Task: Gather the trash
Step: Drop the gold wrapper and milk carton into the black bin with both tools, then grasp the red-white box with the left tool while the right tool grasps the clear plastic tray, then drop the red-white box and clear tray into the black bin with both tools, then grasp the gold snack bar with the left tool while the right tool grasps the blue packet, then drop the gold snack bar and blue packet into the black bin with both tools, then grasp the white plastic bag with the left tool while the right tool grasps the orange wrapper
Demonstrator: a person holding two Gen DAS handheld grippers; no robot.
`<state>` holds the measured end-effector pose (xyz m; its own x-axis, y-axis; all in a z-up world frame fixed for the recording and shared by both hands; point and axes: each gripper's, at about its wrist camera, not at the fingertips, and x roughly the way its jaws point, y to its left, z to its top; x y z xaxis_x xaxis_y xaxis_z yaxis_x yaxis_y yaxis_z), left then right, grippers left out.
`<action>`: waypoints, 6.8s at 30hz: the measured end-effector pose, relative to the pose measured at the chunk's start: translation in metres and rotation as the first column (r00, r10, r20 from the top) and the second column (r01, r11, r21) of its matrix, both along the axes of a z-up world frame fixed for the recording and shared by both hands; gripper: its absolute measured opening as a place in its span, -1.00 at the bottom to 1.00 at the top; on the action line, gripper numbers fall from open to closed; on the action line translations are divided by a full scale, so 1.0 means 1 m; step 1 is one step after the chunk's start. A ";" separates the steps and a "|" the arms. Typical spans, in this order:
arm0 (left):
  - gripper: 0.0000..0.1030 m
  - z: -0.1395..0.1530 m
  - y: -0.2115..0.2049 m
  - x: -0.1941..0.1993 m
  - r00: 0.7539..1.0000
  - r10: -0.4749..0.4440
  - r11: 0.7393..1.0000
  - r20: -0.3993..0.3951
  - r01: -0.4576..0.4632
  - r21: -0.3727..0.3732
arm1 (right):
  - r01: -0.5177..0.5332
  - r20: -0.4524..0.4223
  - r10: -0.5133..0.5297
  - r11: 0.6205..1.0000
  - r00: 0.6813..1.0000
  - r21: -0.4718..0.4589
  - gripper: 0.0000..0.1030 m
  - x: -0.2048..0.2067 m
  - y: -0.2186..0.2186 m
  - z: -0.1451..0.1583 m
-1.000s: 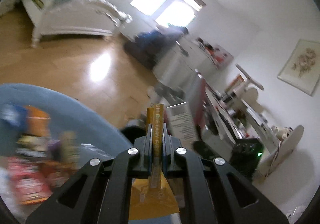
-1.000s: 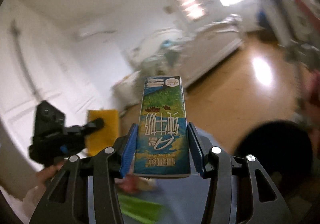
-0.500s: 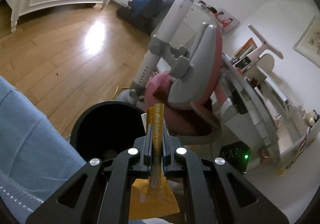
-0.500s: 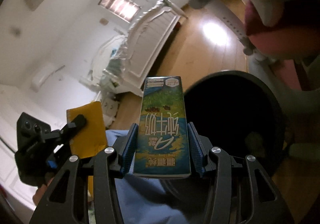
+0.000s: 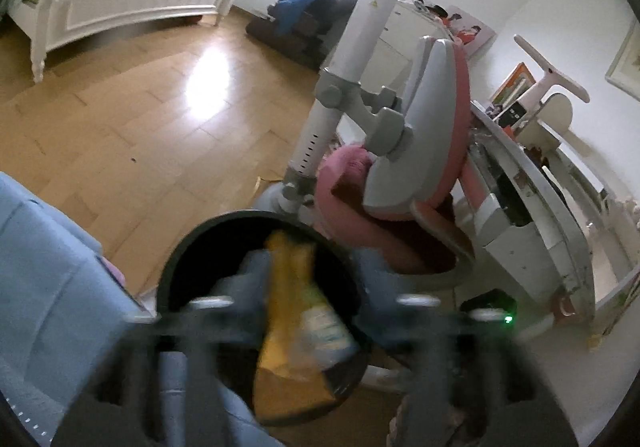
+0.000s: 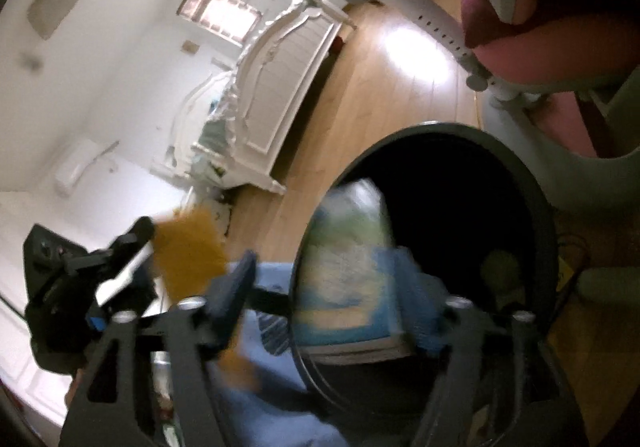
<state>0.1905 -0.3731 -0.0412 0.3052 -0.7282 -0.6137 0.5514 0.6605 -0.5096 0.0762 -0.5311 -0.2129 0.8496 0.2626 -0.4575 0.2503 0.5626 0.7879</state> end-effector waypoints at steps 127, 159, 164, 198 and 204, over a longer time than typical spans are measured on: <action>0.17 -0.012 0.426 -0.025 0.843 0.496 0.762 0.206 -0.537 0.362 | -0.700 -0.327 0.710 0.321 0.624 -0.638 0.53 0.172 0.459 0.169; -0.92 0.094 0.274 -0.066 0.950 0.203 0.973 0.239 -0.222 0.057 | -0.340 0.062 0.461 0.732 0.885 -0.591 -0.18 0.048 0.255 0.213; -0.91 0.087 0.175 -0.054 0.979 0.065 0.998 0.193 -0.067 0.005 | -0.233 0.024 0.296 0.798 0.955 -0.556 -0.18 0.018 0.170 0.180; 0.81 0.035 0.030 -0.041 0.989 -0.045 0.994 0.141 0.030 0.109 | -0.110 -0.103 0.077 0.923 0.992 -0.368 0.61 0.008 0.025 0.067; 0.81 0.054 0.088 -0.059 0.985 0.031 0.992 0.170 -0.051 0.117 | -0.187 -0.078 0.171 0.899 0.982 -0.396 0.61 0.012 0.073 0.091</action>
